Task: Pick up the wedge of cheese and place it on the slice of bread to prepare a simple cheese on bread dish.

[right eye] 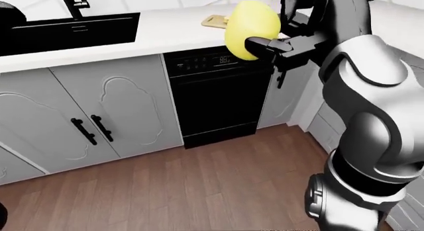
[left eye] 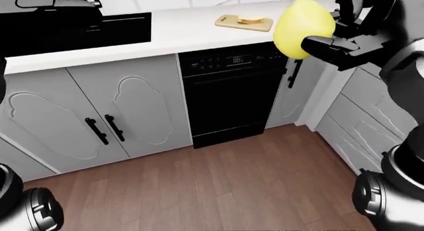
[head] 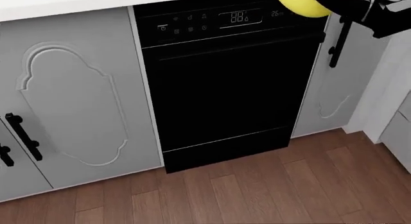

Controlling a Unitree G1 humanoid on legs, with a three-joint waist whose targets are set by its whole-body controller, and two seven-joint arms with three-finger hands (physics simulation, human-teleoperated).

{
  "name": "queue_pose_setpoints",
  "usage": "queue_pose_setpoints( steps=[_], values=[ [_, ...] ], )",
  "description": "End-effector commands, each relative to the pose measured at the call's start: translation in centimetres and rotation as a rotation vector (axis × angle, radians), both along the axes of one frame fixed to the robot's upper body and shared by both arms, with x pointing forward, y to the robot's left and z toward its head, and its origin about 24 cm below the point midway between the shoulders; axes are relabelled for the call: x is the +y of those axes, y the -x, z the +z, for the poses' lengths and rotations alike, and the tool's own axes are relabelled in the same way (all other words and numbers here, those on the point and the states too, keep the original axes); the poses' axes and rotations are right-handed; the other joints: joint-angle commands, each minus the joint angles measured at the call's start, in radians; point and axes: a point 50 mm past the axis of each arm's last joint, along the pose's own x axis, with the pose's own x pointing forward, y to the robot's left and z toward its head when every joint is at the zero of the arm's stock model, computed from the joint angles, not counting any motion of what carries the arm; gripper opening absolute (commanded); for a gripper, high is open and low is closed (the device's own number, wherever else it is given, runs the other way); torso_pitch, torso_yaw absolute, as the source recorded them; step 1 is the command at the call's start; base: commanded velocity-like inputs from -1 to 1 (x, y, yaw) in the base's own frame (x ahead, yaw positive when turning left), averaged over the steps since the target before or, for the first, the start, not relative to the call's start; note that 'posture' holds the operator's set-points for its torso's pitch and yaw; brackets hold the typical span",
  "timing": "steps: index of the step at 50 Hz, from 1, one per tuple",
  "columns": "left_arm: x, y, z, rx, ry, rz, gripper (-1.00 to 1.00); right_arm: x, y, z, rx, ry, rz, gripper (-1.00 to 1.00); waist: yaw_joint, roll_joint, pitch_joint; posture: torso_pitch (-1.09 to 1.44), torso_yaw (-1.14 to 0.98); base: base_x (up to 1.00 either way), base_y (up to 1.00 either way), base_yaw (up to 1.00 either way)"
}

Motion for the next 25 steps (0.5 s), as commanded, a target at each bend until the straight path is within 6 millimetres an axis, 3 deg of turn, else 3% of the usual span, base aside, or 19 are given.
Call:
queue_pose_setpoints(
  steps=[1, 4, 8, 9, 10, 11, 12, 13, 15, 21, 23, 24, 25],
  values=[
    [0.02, 0.87, 1.34, -0.073, -0.007, 0.001, 1.00, -0.45, 0.98, 1.87, -0.101, -0.007, -0.019, -1.00, -0.015, 0.024, -0.036, 0.00, 0.00, 0.00, -0.35, 0.00],
    [0.18, 0.76, 1.33, -0.075, -0.007, 0.001, 1.00, -0.53, 1.10, 2.00, -0.106, -0.006, -0.023, -1.00, -0.015, 0.013, -0.048, 0.00, 0.00, 0.00, -0.36, 0.00],
    [0.34, 0.40, 1.15, -0.074, -0.009, 0.002, 1.00, -0.33, 1.00, 1.95, -0.103, -0.003, -0.019, -1.00, -0.011, -0.033, -0.031, 0.00, 0.00, 0.00, -0.37, 0.00],
    [0.34, 0.45, 1.19, -0.075, -0.009, 0.001, 1.00, -0.28, 0.99, 1.94, -0.103, -0.001, -0.018, -1.00, -0.009, -0.054, -0.034, 0.00, 0.00, 0.00, -0.38, 0.00],
    [0.34, 0.51, 1.23, -0.075, -0.008, 0.001, 1.00, -0.27, 0.99, 1.93, -0.102, -0.001, -0.018, -1.00, -0.007, -0.090, -0.045, 0.00, 0.00, 0.00, -0.38, 0.00],
    [0.36, 0.54, 1.24, -0.076, -0.008, 0.002, 1.00, -0.26, 0.95, 1.88, -0.101, 0.000, -0.018, -1.00, -0.011, -0.143, -0.057, 0.00, 0.00, 0.00, -0.38, 0.00],
    [0.40, 0.52, 1.21, -0.075, -0.007, 0.002, 1.00, -0.28, 0.90, 1.87, -0.101, 0.001, -0.018, -1.00, -0.012, -0.091, -0.040, 0.00, 0.00, 0.00, -0.39, 0.00],
    [0.38, 0.54, 1.22, -0.075, -0.008, 0.002, 1.00, -0.28, 0.88, 1.88, -0.101, 0.002, -0.018, -1.00, -0.011, -0.102, -0.039, 0.00, 0.00, 0.00, -0.38, 0.00],
    [0.31, 0.58, 1.21, -0.074, -0.008, 0.001, 1.00, -0.27, 0.82, 1.81, -0.100, 0.001, -0.017, -1.00, -0.014, -0.083, -0.043, 0.00, 0.00, 0.00, -0.38, 0.00],
    [0.18, 0.92, 1.34, -0.074, -0.009, 0.001, 1.00, -0.11, 0.79, 1.77, -0.098, 0.003, -0.014, -1.00, -0.008, -0.025, -0.022, 0.00, 0.00, 0.00, -0.39, 0.00],
    [0.13, 0.92, 1.36, -0.075, -0.009, 0.002, 1.00, 0.02, 0.76, 1.79, -0.098, 0.006, -0.012, -1.00, -0.011, 0.005, -0.023, 0.00, 0.00, 0.00, -0.39, 0.00],
    [0.09, 0.88, 1.33, -0.074, -0.009, 0.001, 1.00, 0.03, 0.69, 1.72, -0.096, 0.006, -0.012, -1.00, -0.013, 0.031, -0.030, 0.00, 0.00, 0.00, -0.41, 0.00],
    [0.03, 0.87, 1.31, -0.073, -0.011, 0.001, 1.00, 0.02, 0.65, 1.68, -0.095, 0.006, -0.012, -1.00, -0.012, 0.018, -0.032, 0.00, 0.00, 0.00, -0.41, 0.00]
  ],
)
